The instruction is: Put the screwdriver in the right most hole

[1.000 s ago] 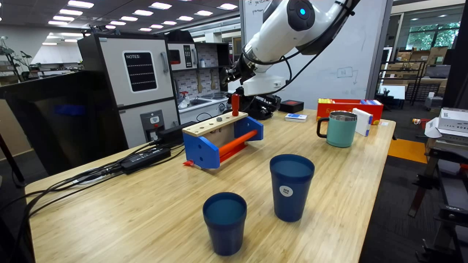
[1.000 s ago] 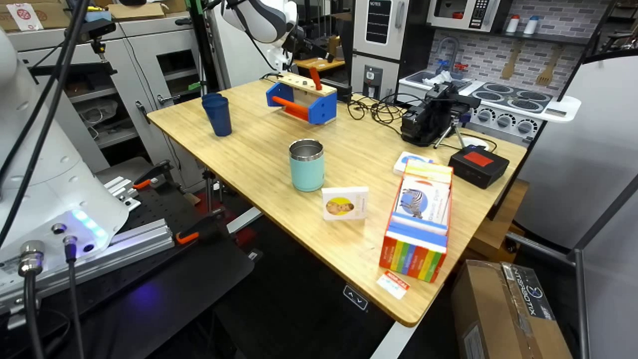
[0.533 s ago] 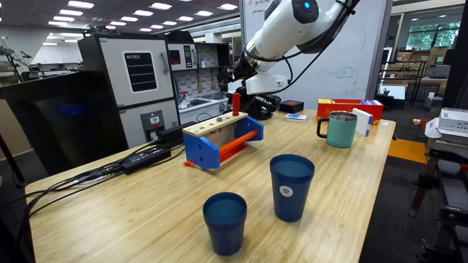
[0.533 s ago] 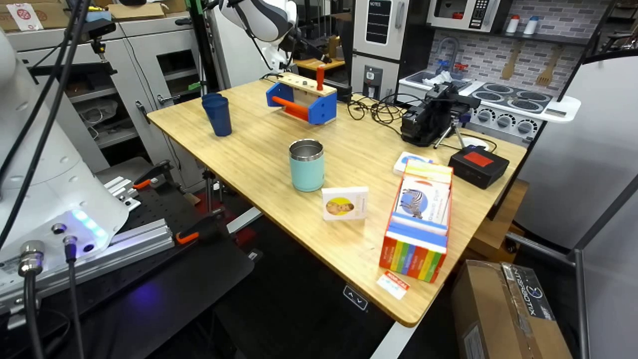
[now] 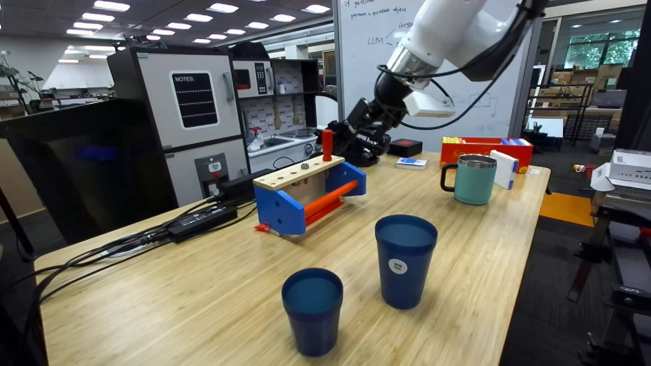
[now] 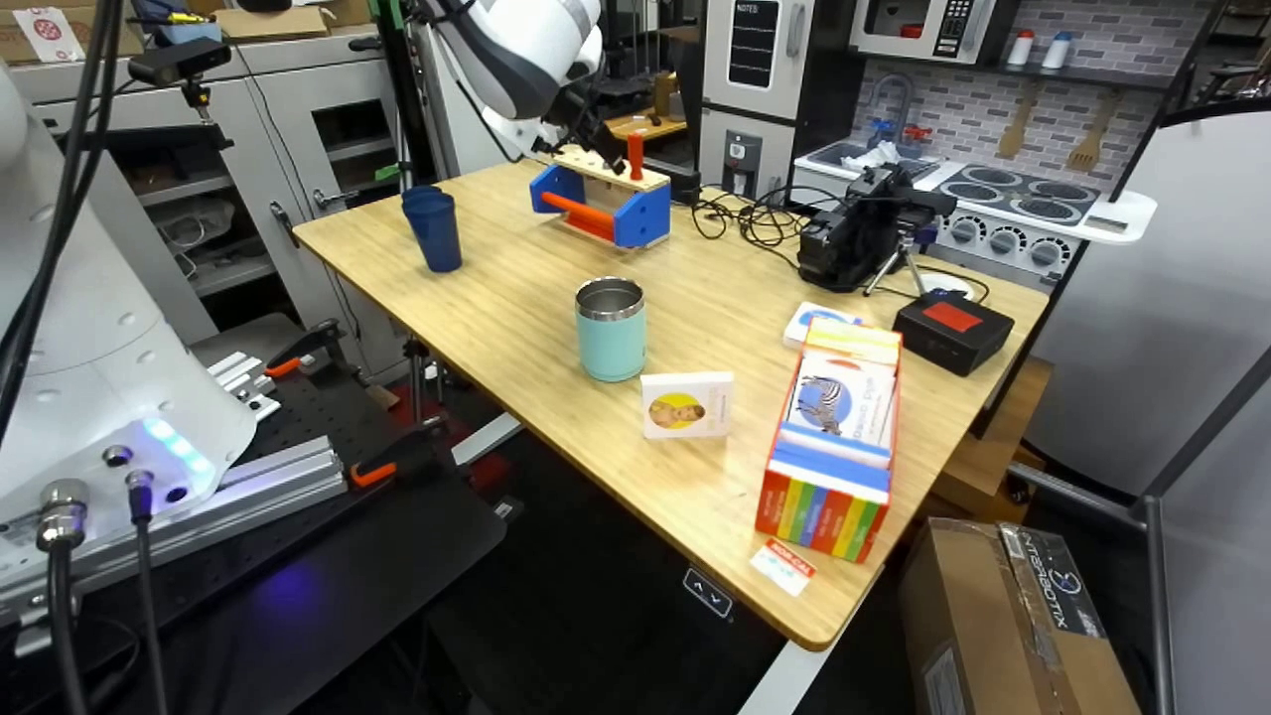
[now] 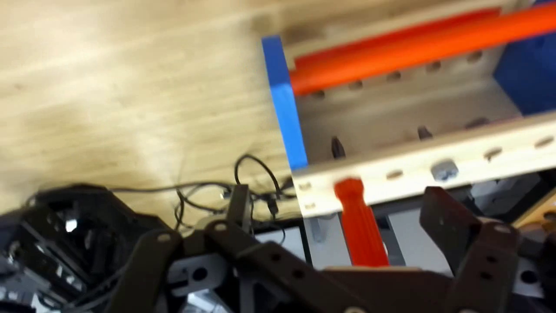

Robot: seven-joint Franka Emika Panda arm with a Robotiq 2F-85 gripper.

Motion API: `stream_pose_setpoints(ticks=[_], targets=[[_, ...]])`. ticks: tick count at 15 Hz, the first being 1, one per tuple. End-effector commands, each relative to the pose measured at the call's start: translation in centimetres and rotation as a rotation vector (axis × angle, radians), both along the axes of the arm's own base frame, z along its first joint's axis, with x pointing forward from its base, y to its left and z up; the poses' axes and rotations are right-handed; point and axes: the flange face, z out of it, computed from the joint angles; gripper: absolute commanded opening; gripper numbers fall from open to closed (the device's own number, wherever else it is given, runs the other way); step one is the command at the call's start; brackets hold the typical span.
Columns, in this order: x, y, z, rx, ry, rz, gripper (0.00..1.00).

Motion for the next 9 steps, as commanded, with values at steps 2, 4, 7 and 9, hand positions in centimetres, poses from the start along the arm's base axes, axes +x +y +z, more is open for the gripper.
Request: stream_pose_setpoints(ticks=[2, 4, 7, 9], targets=[[-7.2, 0.5, -2.8, -0.026, 0.143, 0.083, 1.0], [-9.4, 1.0, -4.3, -0.042, 0.198, 0.094, 1.0], [-11.6, 1.5, -6.1, -0.05, 0.263, 0.099, 1.0], [-12.7, 1.7, -7.1, -0.05, 0.304, 0.091, 1.0]])
